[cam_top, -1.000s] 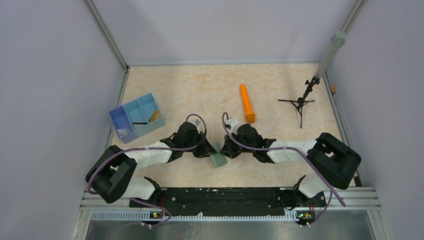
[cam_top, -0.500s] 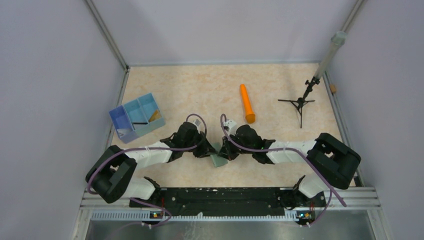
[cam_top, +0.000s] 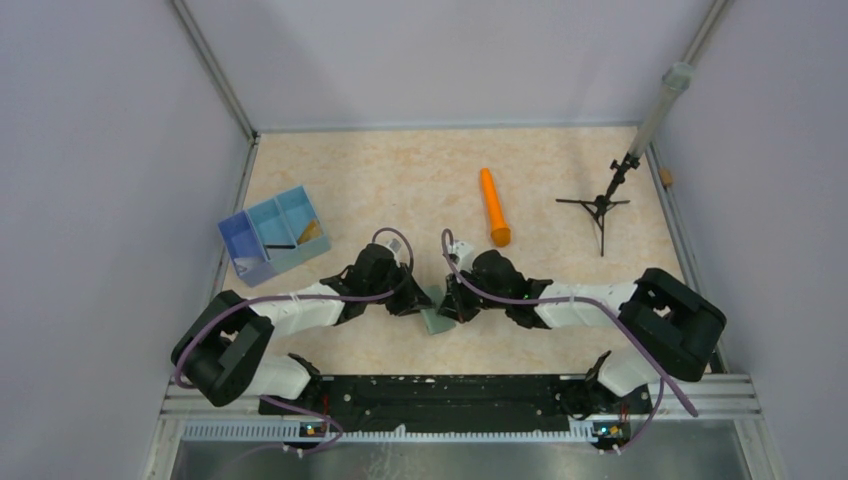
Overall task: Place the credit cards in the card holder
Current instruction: Close the card holder at the center of the board.
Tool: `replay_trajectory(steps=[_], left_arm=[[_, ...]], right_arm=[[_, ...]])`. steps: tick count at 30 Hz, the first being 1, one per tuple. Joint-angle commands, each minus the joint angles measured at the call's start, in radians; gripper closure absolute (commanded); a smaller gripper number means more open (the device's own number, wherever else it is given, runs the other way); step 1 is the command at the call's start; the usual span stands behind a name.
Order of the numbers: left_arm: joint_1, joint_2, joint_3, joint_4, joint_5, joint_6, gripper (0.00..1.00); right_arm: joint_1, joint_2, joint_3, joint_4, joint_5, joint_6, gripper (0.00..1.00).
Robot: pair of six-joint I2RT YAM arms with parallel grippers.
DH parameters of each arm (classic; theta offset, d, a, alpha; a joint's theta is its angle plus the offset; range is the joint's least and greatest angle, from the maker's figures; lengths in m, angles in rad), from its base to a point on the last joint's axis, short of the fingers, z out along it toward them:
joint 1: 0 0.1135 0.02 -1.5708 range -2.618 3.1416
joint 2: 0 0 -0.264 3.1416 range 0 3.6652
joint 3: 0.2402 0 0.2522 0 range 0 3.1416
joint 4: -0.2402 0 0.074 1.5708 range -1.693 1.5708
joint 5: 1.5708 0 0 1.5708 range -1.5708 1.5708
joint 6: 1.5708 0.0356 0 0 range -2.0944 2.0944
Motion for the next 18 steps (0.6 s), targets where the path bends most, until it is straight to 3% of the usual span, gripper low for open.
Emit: replay_trajectory(steps=[1,7,10,18], left_arm=[[-0.002,0.007,0.028,0.01,-0.017,0.015,1.0],[-0.003,0.01,0.032,0.003,-0.015,0.02,1.0],[-0.001,0.012,0.034,0.004,-0.015,0.02,1.0],[-0.001,0.011,0.036,0.002,-0.013,0.02,1.0]], right_arm=[[0.016,-0.117,0.062,-0.12,0.043,-0.011,0.94],[0.003,-0.227,0.141,-0.365,0.176,-0.052,0.71],[-0.033,-0.218,0.145,-0.407,0.188,-0.06,0.62],[-0.115,-0.102,0.14,-0.351,0.078,-0.065,0.57]])
